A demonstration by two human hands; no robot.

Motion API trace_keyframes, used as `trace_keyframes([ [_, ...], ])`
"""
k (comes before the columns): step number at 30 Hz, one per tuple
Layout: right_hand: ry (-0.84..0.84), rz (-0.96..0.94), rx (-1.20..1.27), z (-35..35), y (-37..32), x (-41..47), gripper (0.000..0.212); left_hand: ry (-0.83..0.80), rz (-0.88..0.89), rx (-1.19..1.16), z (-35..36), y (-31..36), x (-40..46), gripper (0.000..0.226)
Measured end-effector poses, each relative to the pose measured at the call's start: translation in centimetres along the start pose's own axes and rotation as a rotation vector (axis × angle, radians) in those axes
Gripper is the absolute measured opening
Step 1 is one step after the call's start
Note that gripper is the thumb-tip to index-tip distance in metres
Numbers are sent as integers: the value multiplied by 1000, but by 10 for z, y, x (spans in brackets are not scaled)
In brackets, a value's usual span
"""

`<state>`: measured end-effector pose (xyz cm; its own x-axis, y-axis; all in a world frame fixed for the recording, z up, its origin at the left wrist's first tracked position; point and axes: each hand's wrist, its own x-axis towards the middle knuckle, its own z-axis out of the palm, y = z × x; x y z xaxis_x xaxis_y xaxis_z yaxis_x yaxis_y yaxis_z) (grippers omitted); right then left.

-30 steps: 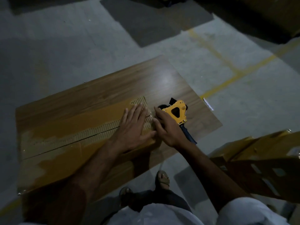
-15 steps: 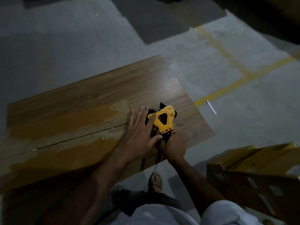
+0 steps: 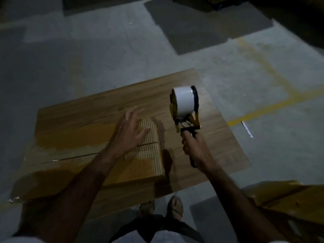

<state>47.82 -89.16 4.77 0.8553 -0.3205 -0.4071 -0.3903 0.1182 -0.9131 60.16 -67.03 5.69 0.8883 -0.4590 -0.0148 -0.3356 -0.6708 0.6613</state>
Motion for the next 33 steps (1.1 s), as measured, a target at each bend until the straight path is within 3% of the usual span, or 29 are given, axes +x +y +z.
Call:
trace_keyframes([
  [4, -133, -12, 60, 21, -39, 9, 23, -76, -11, -127, -15, -16, 25, 67],
  [9, -107, 30, 81, 47, -51, 14, 19, -131, -144, -373, -24, -33, 47, 74],
  [13, -78, 41, 63, 64, -52, 11, 16, -118, -142, -569, -24, -27, 57, 71],
  [19, -100, -10, -41, 82, -51, 1, 25, 139, 63, -810, -38, 28, 75, 43],
  [22, -102, -42, -112, 88, -48, -4, 32, 146, 153, -828, -59, 60, 92, 56],
  [25, -115, -75, -155, 95, -48, -11, 44, 54, 315, -793, -73, 70, 106, 67],
  [28, -94, -85, -138, 99, -50, -16, 36, 54, 428, -791, -72, 71, 108, 58],
  [33, -57, -75, -156, 107, -48, -26, 27, 203, 390, -858, -58, 73, 100, 44],
])
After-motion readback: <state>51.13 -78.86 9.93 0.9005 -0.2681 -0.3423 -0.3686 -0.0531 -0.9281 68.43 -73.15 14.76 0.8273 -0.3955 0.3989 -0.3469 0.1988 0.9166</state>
